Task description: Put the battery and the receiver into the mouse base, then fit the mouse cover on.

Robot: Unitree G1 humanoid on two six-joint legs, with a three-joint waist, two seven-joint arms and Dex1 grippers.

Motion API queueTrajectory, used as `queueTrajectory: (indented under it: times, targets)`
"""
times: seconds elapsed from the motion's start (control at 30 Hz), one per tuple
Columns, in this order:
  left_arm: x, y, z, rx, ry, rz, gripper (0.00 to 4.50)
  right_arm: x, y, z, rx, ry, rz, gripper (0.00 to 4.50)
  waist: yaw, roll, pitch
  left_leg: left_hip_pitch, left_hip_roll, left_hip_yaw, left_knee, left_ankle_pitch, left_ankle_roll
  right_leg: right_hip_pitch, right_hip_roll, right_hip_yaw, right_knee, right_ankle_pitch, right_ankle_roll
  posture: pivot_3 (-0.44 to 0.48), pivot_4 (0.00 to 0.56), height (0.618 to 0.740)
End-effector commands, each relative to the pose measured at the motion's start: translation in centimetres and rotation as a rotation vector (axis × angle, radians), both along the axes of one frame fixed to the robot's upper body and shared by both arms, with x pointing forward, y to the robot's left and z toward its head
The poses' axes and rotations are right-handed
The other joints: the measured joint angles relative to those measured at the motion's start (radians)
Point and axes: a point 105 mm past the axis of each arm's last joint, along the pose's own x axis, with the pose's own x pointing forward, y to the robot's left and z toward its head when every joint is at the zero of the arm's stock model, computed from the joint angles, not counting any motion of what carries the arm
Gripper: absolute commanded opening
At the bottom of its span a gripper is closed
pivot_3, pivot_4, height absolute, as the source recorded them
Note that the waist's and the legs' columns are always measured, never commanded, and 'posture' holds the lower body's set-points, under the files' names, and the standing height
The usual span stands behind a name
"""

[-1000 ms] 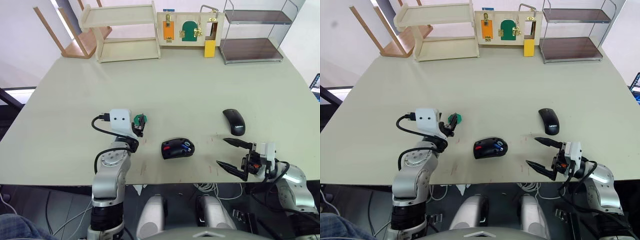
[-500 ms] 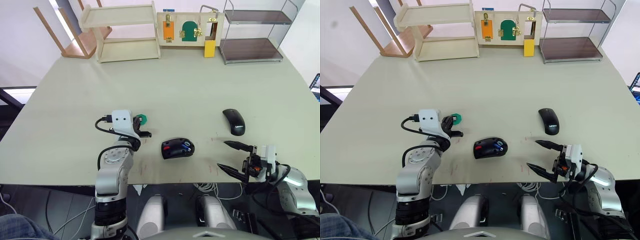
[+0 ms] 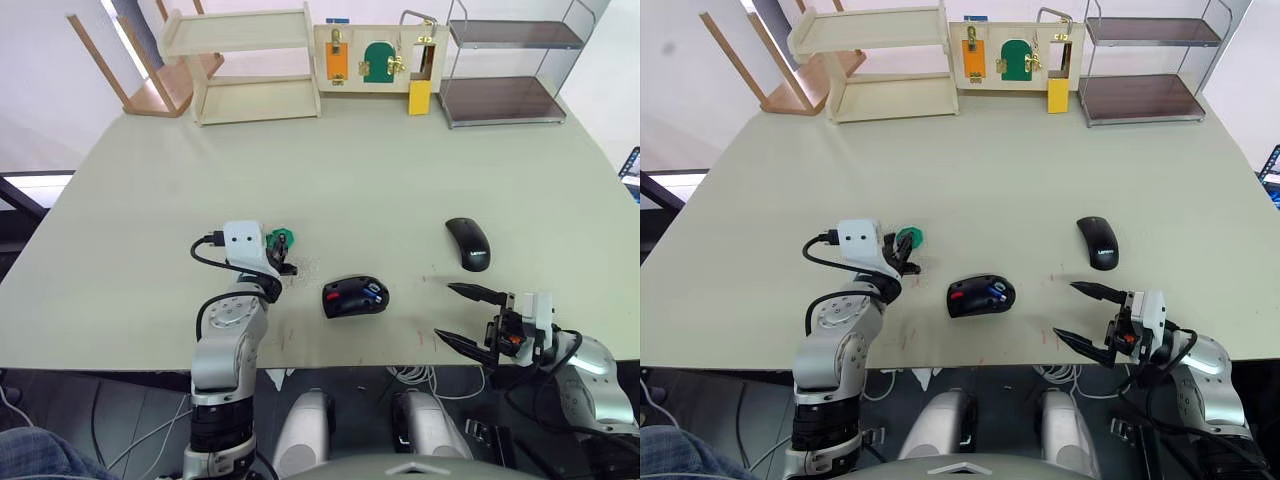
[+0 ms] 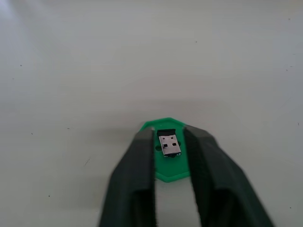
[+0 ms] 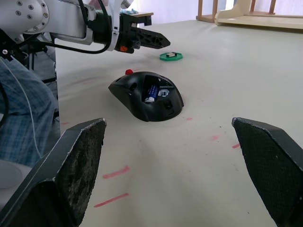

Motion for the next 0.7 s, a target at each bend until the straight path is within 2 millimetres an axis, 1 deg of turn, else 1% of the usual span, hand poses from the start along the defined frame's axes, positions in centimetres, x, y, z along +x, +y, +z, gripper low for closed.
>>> queueTrajectory:
  times: [0.03, 0.3, 0.33, 0.4, 0.43, 0.7]
  targets:
    - [0.08, -0.27, 0.99, -0.006, -0.043, -0.011, 3.0, 0.04, -0.52, 1.19, 0.003, -0.047, -0.013, 4.5, 0.0, 0.0, 0.0, 0.0, 0.0, 0.0, 0.0, 0.0, 0.0, 0.0, 0.0, 0.0, 0.0, 0.0, 0.0, 0.0, 0.15, 0.74]
    - [0.26, -0.36, 0.87, -0.017, -0.042, -0.01, 3.0, 0.11, -0.67, 1.38, -0.003, -0.054, -0.02, 4.5, 0.0, 0.0, 0.0, 0.0, 0.0, 0.0, 0.0, 0.0, 0.0, 0.0, 0.0, 0.0, 0.0, 0.0, 0.0, 0.0, 0.15, 0.74]
    - [0.26, -0.31, 0.89, -0.018, -0.043, -0.007, 2.78, 0.12, -0.66, 1.4, -0.003, -0.054, -0.021, 4.5, 0.0, 0.0, 0.0, 0.0, 0.0, 0.0, 0.0, 0.0, 0.0, 0.0, 0.0, 0.0, 0.0, 0.0, 0.0, 0.0, 0.15, 0.74]
    - [0.24, -0.28, 0.85, -0.016, -0.041, -0.004, 2.15, 0.1, -0.65, 1.42, -0.004, -0.054, -0.021, 4.5, 0.0, 0.0, 0.0, 0.0, 0.0, 0.0, 0.0, 0.0, 0.0, 0.0, 0.0, 0.0, 0.0, 0.0, 0.0, 0.0, 0.15, 0.74]
    - [0.23, -0.28, 0.8, -0.012, -0.038, -0.004, 1.72, 0.08, -0.64, 1.43, -0.004, -0.054, -0.021, 4.5, 0.0, 0.0, 0.0, 0.0, 0.0, 0.0, 0.0, 0.0, 0.0, 0.0, 0.0, 0.0, 0.0, 0.0, 0.0, 0.0, 0.15, 0.74]
    - [0.26, -0.24, 0.55, -0.014, -0.024, 0.0, 1.72, 0.11, -0.5, 1.6, -0.004, -0.055, -0.02, 4.5, 0.0, 0.0, 0.0, 0.0, 0.0, 0.0, 0.0, 0.0, 0.0, 0.0, 0.0, 0.0, 0.0, 0.0, 0.0, 0.0, 0.15, 0.74]
